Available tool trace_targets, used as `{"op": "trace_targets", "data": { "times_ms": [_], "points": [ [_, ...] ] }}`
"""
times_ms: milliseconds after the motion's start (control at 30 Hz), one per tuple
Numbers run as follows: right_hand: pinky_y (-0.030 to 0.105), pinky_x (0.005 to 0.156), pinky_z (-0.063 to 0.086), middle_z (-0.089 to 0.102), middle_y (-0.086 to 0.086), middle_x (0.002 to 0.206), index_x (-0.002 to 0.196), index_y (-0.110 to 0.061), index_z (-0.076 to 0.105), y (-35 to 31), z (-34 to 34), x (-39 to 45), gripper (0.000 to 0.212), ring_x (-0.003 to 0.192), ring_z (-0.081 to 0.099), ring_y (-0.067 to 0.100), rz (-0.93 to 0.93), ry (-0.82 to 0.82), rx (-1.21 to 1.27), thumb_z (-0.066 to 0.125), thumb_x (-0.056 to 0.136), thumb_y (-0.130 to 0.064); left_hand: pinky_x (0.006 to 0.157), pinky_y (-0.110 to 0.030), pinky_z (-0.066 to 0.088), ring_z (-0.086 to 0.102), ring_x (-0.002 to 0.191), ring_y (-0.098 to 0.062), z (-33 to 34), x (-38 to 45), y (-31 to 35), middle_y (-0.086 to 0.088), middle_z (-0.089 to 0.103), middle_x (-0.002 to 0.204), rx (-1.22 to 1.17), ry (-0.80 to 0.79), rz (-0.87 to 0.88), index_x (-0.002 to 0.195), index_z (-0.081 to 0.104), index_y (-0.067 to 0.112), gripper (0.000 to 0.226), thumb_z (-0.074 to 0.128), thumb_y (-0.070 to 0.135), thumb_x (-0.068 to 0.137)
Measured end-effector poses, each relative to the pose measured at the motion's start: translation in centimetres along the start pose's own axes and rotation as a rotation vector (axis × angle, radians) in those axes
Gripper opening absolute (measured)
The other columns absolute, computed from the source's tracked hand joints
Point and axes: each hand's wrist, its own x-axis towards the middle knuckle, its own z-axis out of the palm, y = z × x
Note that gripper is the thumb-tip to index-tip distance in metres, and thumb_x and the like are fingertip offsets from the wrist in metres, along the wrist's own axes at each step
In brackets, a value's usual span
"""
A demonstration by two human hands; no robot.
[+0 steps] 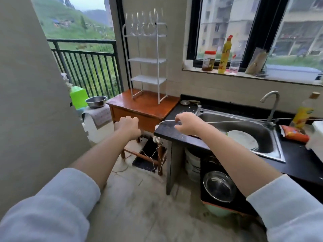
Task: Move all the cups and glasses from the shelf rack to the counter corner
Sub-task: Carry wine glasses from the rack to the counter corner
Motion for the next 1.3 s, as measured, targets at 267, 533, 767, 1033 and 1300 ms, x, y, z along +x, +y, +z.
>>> {"op": "trace_targets", "data": {
  "times_ms": [267,533,767,1033,1300],
  "points": [
    [0.033,0.094,0.042,0.058,0.017,0.125,0.117,-0.003,0.056,1.0,-2.1,17.8,0.035,0.116,0.052,0.030,-0.096,-0.058,0.020,0.047,0.090,-0.023,0.089,-0.040,0.044,0.050,0.114,-0.031,-1.5,14.8,-3.5,-0.015,0.055,0.120,0.008,-0.010,-0.049,0.114,0.055,0.009,0.031,0.044,0.018,0.087],
    [0.030,0.088,0.040,0.059,0.015,0.122,0.115,-0.004,0.057,-1.8,-1.6,33.0,0.033,0.112,0.054,0.029,-0.151,-0.058,0.028,0.047,0.091,-0.023,0.087,-0.038,0.045,0.049,0.118,-0.032,-1.7,27.6,-10.5,-0.017,0.051,0.129,-0.003,0.022,-0.102,0.120,0.053,0.007,0.034,0.041,0.017,0.090],
    [0.035,0.096,0.041,0.059,0.018,0.125,0.118,0.000,0.056,-5.9,-2.8,45.7,0.035,0.116,0.053,0.030,-0.050,0.000,0.078,0.044,0.092,-0.020,0.091,-0.042,0.046,0.049,0.116,-0.033,-2.9,40.8,-17.7,-0.017,0.051,0.125,-0.014,0.072,0.015,0.121,0.052,0.008,0.034,0.040,0.016,0.090],
    [0.033,0.093,0.042,0.064,0.020,0.118,0.113,0.002,0.059,-7.9,-7.6,56.9,0.030,0.109,0.057,0.031,0.058,0.286,0.271,0.048,0.089,-0.013,0.079,-0.036,0.047,0.053,0.105,-0.030,-6.7,53.0,-21.4,-0.013,0.056,0.115,-0.179,0.189,0.195,0.109,0.057,0.010,0.028,0.042,0.021,0.088],
    [0.029,0.094,0.040,0.058,0.017,0.123,0.119,-0.002,0.053,-5.4,-14.3,64.9,0.032,0.116,0.052,0.029,0.162,0.624,0.520,0.052,0.088,-0.013,0.091,-0.035,0.044,0.053,0.114,-0.026,-11.2,62.5,-18.3,-0.010,0.057,0.126,-0.510,0.325,0.358,0.125,0.052,0.012,0.039,0.049,0.023,0.088]
  ]
}}
